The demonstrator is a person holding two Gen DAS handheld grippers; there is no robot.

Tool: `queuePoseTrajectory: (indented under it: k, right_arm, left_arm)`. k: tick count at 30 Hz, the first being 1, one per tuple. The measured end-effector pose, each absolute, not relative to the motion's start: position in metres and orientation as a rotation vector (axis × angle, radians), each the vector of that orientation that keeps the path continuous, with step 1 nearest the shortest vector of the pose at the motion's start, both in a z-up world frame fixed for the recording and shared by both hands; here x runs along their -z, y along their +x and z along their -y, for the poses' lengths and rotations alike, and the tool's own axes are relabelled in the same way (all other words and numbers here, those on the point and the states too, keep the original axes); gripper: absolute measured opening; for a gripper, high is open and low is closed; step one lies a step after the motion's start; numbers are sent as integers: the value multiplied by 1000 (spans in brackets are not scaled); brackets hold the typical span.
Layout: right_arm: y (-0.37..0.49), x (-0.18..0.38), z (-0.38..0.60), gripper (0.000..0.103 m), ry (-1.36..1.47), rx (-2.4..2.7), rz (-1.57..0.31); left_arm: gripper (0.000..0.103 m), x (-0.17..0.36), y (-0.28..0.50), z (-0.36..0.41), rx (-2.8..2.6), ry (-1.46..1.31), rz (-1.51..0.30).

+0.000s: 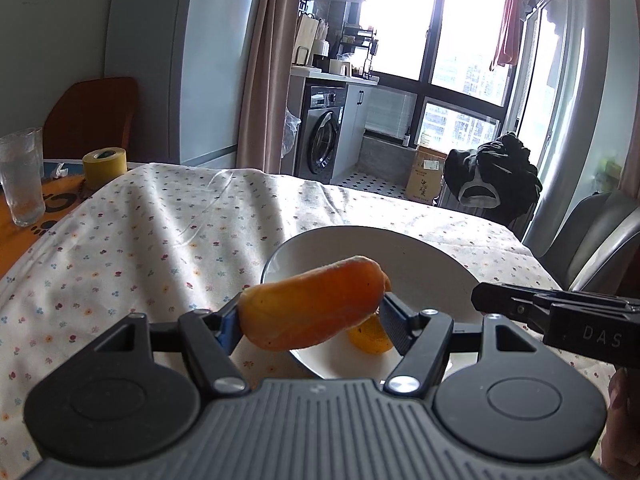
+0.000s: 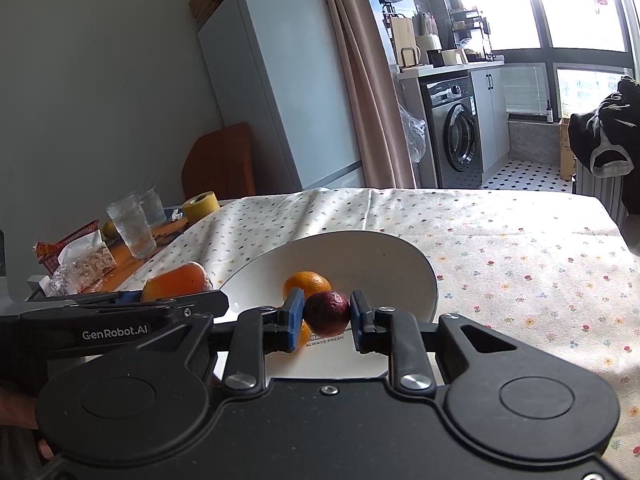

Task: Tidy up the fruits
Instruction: 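Carry the roll and plum over the bowl while the left gripper releases the roll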

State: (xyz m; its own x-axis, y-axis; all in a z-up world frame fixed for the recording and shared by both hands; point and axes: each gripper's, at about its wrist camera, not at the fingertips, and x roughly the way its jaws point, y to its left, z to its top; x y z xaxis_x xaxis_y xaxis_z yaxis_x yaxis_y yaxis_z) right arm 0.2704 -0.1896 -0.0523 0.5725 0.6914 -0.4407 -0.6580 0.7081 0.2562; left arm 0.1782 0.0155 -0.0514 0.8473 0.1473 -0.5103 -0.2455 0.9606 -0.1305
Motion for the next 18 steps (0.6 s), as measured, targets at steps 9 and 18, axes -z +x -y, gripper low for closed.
queuePoseTrajectory:
  k: [9,18]
  right_arm:
    - [280,62,187,33,91,-818,-554]
    - [282,69,191,48,116,-785,-570]
  left_arm:
    - [69,56,192,-15,-256,-172,-537]
    - [69,65,203,-19,-253,-177,-562]
